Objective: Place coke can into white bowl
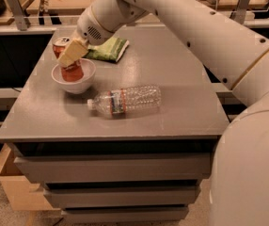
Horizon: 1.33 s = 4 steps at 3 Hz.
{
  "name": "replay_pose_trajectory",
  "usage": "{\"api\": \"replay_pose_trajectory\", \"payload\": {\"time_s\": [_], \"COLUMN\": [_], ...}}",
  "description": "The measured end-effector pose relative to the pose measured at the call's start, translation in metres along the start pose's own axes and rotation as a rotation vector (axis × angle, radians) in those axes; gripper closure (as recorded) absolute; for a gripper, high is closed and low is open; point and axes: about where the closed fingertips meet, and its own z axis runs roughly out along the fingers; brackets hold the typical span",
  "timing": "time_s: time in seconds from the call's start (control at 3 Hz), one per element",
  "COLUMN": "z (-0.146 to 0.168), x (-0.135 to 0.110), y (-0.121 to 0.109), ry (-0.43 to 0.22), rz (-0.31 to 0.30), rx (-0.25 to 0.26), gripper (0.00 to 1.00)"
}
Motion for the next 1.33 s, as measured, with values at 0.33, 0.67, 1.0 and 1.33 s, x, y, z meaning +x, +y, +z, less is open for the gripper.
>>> {"api": "replay_pose_trajectory", "payload": {"time_s": [0.33, 0.67, 1.0, 1.33], "z": [0.0022, 0.0043, 0.0065, 0.0097], "x": [-0.0003, -0.0006, -0.0009, -0.0014], "y": [0.0011, 0.0022, 0.0034, 0.0050], "ry": [0.001, 0.001, 0.002, 0.003], "rz": [-0.001, -0.002, -0.003, -0.004], "rx": [-0.004, -0.008, -0.012, -0.018], "gripper": [0.62, 0.39, 0.16, 0.00]}}
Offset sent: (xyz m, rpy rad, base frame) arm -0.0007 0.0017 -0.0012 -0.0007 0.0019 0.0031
